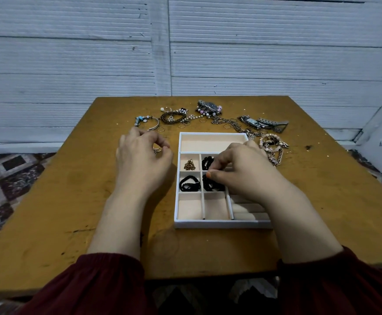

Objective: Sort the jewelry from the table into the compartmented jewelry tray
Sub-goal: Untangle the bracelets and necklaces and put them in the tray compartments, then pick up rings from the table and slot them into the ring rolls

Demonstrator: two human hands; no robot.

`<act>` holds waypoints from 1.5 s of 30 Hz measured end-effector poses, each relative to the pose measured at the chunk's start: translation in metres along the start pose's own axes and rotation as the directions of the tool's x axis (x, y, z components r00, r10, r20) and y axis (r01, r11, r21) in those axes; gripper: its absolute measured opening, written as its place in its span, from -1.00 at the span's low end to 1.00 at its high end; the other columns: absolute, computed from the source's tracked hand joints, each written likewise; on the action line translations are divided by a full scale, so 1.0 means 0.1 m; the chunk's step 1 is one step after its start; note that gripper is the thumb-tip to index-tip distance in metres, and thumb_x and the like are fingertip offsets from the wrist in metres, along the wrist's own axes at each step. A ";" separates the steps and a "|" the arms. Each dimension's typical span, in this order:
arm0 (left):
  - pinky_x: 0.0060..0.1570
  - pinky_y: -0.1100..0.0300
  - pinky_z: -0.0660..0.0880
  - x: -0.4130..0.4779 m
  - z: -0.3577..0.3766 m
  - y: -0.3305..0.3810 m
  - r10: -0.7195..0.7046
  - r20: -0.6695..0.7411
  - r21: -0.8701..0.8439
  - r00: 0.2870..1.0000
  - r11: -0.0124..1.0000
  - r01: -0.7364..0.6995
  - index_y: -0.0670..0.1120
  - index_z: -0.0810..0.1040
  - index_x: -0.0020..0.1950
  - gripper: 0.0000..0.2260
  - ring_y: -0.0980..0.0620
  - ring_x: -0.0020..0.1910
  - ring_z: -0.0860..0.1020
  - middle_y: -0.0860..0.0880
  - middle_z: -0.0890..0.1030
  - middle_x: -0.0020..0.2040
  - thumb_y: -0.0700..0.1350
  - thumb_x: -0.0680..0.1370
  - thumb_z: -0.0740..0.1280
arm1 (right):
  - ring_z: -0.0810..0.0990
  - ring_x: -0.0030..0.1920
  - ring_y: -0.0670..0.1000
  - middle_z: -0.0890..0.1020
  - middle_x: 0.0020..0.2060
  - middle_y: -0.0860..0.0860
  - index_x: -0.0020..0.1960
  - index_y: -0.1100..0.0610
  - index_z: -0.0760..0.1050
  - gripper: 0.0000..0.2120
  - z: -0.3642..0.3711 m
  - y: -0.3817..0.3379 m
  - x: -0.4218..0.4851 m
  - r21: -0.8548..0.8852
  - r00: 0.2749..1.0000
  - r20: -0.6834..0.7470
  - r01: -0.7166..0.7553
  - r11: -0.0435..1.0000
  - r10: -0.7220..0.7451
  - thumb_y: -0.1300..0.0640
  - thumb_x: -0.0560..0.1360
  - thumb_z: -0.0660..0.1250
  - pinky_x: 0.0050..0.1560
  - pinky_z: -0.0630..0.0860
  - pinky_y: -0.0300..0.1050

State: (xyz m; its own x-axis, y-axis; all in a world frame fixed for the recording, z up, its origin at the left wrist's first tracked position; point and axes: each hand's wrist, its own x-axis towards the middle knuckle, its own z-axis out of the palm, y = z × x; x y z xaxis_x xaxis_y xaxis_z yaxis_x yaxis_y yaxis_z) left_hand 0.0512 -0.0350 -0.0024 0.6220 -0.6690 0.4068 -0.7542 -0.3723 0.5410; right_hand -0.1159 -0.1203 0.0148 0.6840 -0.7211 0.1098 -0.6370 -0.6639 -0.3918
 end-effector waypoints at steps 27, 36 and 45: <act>0.11 0.05 0.33 0.00 0.01 -0.01 -0.003 0.002 -0.023 1.000 1.000 0.004 0.03 0.61 -0.08 -0.89 -0.12 0.12 0.38 0.02 0.36 -0.05 -0.09 0.47 0.30 | 0.30 0.10 0.03 0.46 -0.02 -0.10 -0.11 -0.22 0.63 -0.82 0.01 -0.03 -0.02 -0.077 0.998 0.039 0.061 0.995 -0.058 0.03 0.45 0.29 0.02 0.18 -0.07; 0.09 0.05 0.32 -0.01 0.01 -0.01 -0.005 0.002 -0.024 1.000 1.000 0.005 0.01 0.62 -0.08 -0.89 -0.12 0.10 0.39 0.02 0.35 -0.07 -0.09 0.47 0.30 | 0.29 0.12 0.02 0.46 -0.03 -0.08 -0.15 -0.18 0.63 -0.67 0.01 -0.01 -0.01 0.058 1.000 0.030 -0.007 0.998 0.006 0.22 0.48 0.22 0.09 0.23 -0.07; 0.09 0.05 0.36 -0.01 -0.01 0.00 0.024 0.015 -0.074 1.000 0.997 -0.023 -0.01 0.61 -0.08 -0.90 -0.11 0.09 0.41 0.00 0.40 -0.05 -0.10 0.48 0.31 | 0.36 0.11 0.03 0.46 -0.10 -0.07 -0.15 -0.15 0.52 -0.80 0.02 -0.02 0.00 0.185 0.995 -0.095 0.020 0.982 -0.003 0.17 0.46 0.28 0.17 0.34 0.01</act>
State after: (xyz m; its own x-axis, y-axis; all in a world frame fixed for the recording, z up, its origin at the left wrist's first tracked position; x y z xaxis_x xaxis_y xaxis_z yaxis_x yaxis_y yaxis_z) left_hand 0.0511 -0.0336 -0.0017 0.6007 -0.6873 0.4084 -0.7503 -0.3082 0.5849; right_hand -0.1136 -0.1186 0.0143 0.6488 -0.7350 0.1971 -0.5462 -0.6302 -0.5519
